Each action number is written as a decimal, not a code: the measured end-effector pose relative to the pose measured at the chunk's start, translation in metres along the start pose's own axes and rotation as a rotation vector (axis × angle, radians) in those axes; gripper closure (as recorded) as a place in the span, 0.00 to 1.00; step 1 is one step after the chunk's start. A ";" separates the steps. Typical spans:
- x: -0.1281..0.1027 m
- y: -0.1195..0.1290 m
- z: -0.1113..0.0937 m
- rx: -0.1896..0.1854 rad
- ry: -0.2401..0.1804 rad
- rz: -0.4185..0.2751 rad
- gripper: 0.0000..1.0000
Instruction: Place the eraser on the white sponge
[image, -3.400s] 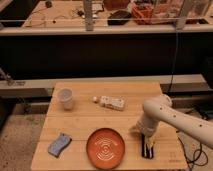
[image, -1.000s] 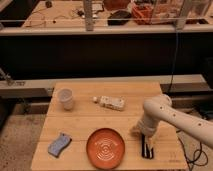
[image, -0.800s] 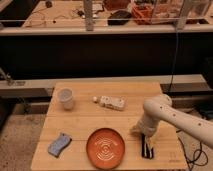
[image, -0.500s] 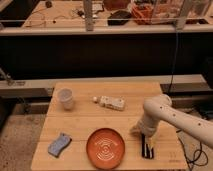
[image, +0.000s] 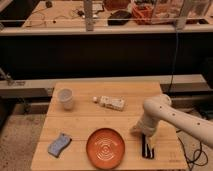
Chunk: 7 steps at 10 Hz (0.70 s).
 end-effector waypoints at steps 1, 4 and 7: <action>0.000 0.000 0.000 -0.001 0.001 0.001 0.20; 0.002 0.000 0.002 -0.005 0.002 0.004 0.20; 0.004 0.000 0.003 -0.009 0.002 0.009 0.20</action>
